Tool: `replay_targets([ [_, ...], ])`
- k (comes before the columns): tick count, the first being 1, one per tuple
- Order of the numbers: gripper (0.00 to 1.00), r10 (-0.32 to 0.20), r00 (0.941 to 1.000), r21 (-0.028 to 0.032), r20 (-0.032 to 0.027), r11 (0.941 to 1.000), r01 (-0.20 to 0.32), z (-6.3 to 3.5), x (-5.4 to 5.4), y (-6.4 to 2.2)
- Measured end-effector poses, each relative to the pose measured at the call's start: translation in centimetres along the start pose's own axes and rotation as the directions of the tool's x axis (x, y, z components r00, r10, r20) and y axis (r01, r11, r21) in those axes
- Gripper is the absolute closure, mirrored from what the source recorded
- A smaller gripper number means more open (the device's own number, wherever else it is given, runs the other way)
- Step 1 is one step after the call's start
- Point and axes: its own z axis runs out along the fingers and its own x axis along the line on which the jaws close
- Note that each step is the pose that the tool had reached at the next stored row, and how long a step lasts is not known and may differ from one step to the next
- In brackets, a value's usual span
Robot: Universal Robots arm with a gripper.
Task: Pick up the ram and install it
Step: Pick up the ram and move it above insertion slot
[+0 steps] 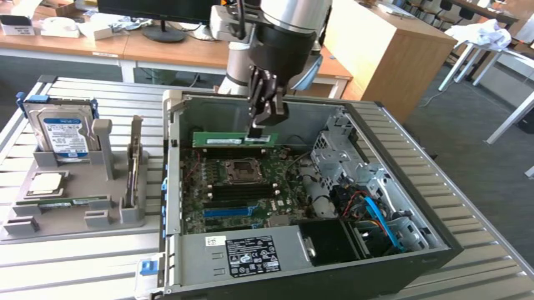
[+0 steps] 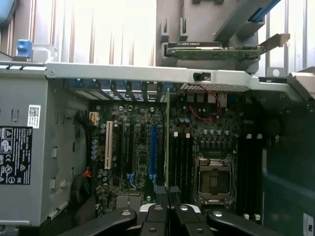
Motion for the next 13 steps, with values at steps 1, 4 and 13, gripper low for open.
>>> replay_targets([
  [1,0.89,0.0,1.0,-0.0001,0.0,1.0,0.0,-0.01,0.0,-0.21],
  [4,0.89,0.0,1.0,-0.0006,0.0,1.0,0.0,-0.04,0.0,-0.82],
  [13,0.89,0.0,1.0,-0.0016,0.0001,1.0,0.0,-0.12,0.1,-2.37],
])
